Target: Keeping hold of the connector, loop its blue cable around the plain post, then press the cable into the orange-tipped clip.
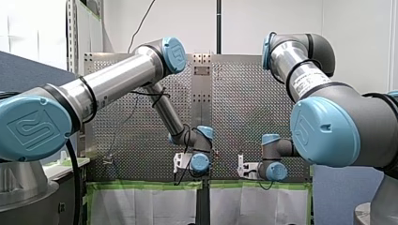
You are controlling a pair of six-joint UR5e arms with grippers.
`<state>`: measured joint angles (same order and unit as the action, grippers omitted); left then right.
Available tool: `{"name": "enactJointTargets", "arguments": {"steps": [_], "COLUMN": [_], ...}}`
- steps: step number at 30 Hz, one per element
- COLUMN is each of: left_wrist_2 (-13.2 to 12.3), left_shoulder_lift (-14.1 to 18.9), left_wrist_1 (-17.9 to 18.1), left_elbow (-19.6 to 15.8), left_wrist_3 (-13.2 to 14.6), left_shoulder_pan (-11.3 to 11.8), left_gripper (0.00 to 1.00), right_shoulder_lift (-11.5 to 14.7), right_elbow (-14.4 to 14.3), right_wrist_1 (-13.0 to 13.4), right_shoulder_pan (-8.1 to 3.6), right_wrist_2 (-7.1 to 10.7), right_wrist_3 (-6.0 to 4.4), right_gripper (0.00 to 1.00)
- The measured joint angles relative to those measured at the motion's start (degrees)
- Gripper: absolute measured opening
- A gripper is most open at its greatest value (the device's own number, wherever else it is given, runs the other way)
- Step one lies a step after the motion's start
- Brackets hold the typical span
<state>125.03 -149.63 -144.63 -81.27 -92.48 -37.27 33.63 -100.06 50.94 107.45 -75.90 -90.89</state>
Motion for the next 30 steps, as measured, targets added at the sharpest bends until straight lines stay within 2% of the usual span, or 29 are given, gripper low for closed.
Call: {"name": "enactJointTargets", "arguments": {"steps": [1,6,7,8,19,22,30], "left_wrist_2": [0.1,-0.1,-0.2,-0.3,-4.0,-3.9,-1.8], "left_shoulder_lift": [0.0,0.0,0.0,0.0,0.0,0.0,0.4], "left_wrist_1": [0.0,0.0,0.0,0.0,-1.0,-1.4,-2.1], "left_elbow": [0.0,0.0,0.0,0.0,0.0,0.0,0.0], "left_wrist_3": [0.3,1.1,1.1,1.1,1.1,1.1,1.0], "left_shoulder_pan": [0.0,0.0,0.0,0.0,-0.2,-0.4,-1.0], "left_gripper": [0.25,0.25,0.16,0.0,0.0,0.0,0.0], "right_shoulder_lift": [0.0,0.0,0.0,0.0,0.0,0.0,0.0], "right_elbow": [0.0,0.0,0.0,0.0,0.0,0.0,0.0], "right_wrist_1": [0.0,-0.1,-0.1,-0.1,0.0,0.0,-0.1], "right_shoulder_pan": [0.0,0.0,0.01,0.01,-0.07,-0.18,-0.34], "right_wrist_2": [0.0,0.01,0.0,-0.01,-0.13,-0.19,-0.29], "right_wrist_3": [0.02,0.06,0.09,0.1,0.3,0.45,1.05], "right_gripper": [0.0,0.0,0.0,0.0,0.0,0.0,0.0]}}
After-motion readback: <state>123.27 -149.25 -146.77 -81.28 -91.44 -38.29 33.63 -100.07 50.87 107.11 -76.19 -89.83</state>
